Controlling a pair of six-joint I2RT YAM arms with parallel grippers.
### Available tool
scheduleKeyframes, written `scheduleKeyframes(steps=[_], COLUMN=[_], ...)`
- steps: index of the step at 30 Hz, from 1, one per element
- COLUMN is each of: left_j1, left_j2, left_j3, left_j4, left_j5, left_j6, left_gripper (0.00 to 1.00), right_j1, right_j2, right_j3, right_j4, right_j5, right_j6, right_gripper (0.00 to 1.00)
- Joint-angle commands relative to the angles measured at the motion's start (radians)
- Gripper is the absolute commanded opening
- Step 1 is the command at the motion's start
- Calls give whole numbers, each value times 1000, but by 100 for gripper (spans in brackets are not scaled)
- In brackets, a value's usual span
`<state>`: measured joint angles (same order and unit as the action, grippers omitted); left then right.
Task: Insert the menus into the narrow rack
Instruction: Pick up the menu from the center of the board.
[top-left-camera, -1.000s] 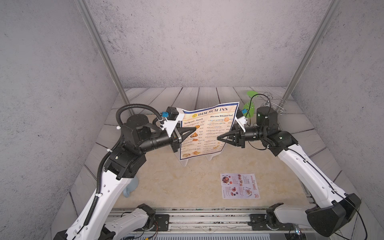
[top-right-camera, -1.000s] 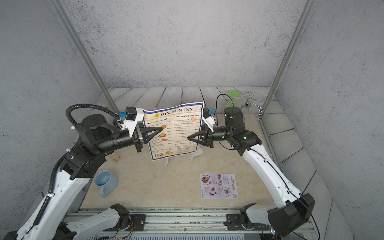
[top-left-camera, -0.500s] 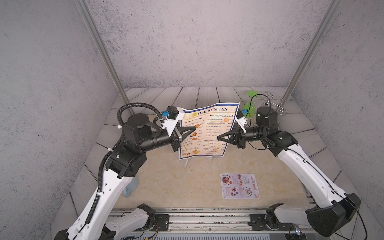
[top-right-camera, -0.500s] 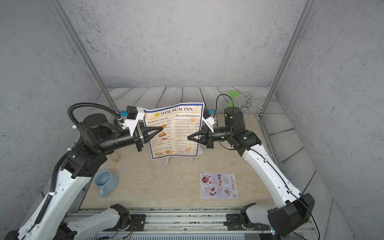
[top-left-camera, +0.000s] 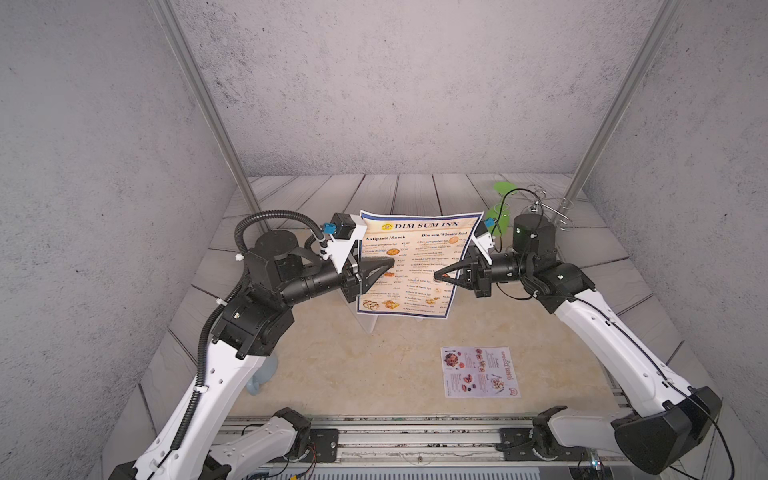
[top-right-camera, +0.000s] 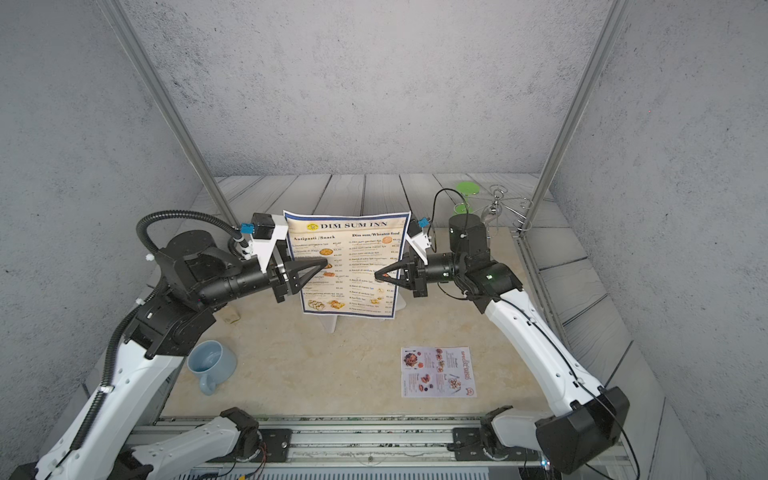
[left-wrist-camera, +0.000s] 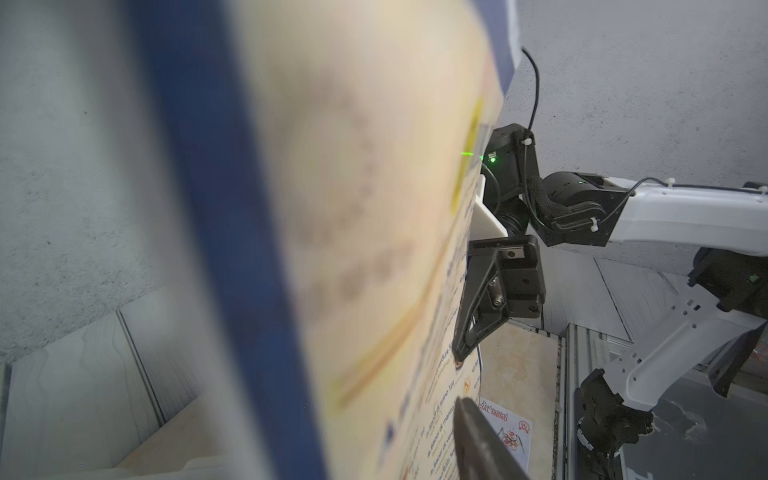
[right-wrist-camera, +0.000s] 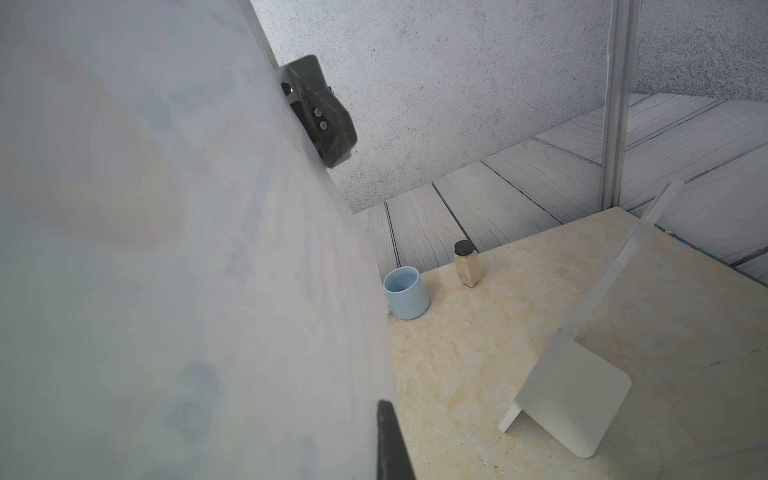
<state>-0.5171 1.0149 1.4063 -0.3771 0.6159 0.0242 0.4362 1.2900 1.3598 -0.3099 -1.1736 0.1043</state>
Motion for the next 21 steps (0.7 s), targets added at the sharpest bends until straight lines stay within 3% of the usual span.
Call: scheduleKeyframes(steps=[1, 8, 14, 21], left_j1=[7, 8, 8, 6], left_j2=[-40, -137, -194, -215], left_j3=[-20, -89, -128, -172], left_j4=[19, 18, -24, -96], left_j5=[-80, -358, -575, -667], left_j6=[4, -37, -130, -216], left_gripper=[57, 77, 79, 77], right_j1=[-2, -1, 5, 11], right_j2=[-37, -47, -68, -81], right_j3=[-19, -40, -59, -72], right_j4=[73, 194, 269, 350], right_j5=[22, 101, 208, 317], right_j6=[68, 189, 237, 264], right_gripper=[0, 0, 0, 0])
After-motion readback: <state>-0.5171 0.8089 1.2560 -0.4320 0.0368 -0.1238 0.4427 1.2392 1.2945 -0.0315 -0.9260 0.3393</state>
